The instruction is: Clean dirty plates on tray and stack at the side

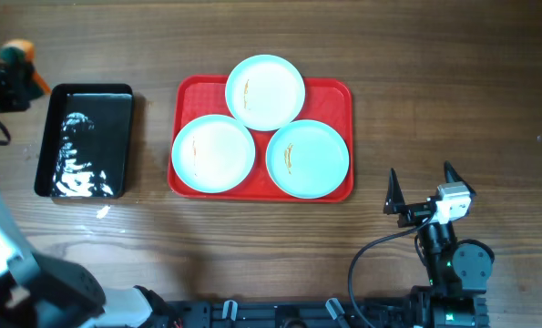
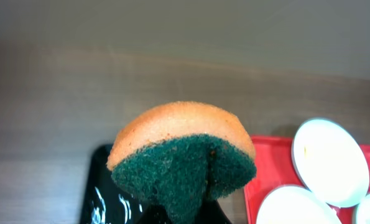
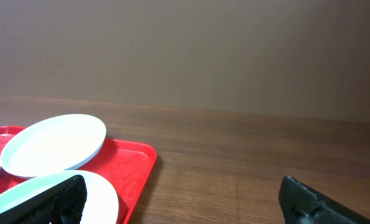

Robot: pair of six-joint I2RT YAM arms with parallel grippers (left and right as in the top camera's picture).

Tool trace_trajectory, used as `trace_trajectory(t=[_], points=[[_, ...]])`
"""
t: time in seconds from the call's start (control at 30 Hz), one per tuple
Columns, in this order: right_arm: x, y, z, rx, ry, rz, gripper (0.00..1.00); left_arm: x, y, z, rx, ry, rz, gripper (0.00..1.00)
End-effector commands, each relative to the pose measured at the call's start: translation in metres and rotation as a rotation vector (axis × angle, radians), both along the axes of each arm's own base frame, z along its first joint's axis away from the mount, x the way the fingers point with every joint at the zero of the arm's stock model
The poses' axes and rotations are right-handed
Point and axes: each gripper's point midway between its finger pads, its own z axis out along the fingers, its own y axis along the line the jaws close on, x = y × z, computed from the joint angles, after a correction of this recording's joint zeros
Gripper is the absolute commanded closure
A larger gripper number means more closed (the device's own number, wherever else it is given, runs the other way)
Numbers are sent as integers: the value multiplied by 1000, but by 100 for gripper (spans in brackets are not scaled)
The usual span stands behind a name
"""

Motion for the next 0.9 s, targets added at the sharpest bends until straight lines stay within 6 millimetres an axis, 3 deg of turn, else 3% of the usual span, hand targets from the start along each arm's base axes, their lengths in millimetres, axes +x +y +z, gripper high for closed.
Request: trace_trajectory(t=[0.0, 0.03, 0.07, 0.1, 0.17, 0.2, 0.27, 0.3, 0.33, 0.37, 0.4, 0.5, 0.57, 0.63, 0.73, 0.8, 0.87], points=[[0, -3, 1, -12, -7, -14, 0, -13, -11, -130, -219, 286, 2, 96], [0, -3, 1, -12, -7, -14, 0, -15, -13, -142, -245, 317, 1, 96], [0, -3, 1, -12, -7, -14, 0, -12, -14, -133, -248, 292, -9, 96], [0, -3, 1, -12, -7, -14, 0, -6, -14, -112, -237, 236, -24, 96], [0, -3, 1, -12, -7, -14, 0, 6, -15, -40, -168, 68, -64, 96], [0, -3, 1, -12, -7, -14, 0, 7, -18, 7, -95, -32, -79, 96], [0, -3, 1, -12, -7, -14, 0, 4, -23, 54, -3, -142, -90, 96], [0, -3, 1, -12, -7, -14, 0, 0, -26, 67, 23, -172, -91, 96], [0, -3, 1, -13, -7, -14, 0, -5, -24, 62, 30, -138, -69, 96], [0, -3, 1, -12, -7, -14, 0, -6, -19, 44, 21, -78, -40, 96], [0, -3, 1, -12, -7, -14, 0, -7, -15, 21, 4, -16, -17, 96], [0, -3, 1, -13, -7, -14, 0, -15, -16, -77, -134, 206, -1, 96], [0, -3, 1, -12, -7, -14, 0, -18, -21, -110, -199, 274, -9, 96], [0, -3, 1, -12, -7, -14, 0, -15, -27, -109, -247, 255, -33, 96], [0, -3, 1, -12, -7, -14, 0, 0, -35, -73, -399, 129, -28, 96], [0, -3, 1, -13, -7, -14, 0, 8, -41, -22, -530, -33, -84, 96], [0, -3, 1, -12, -7, -14, 0, 8, -42, 16, -524, -140, -116, 96]])
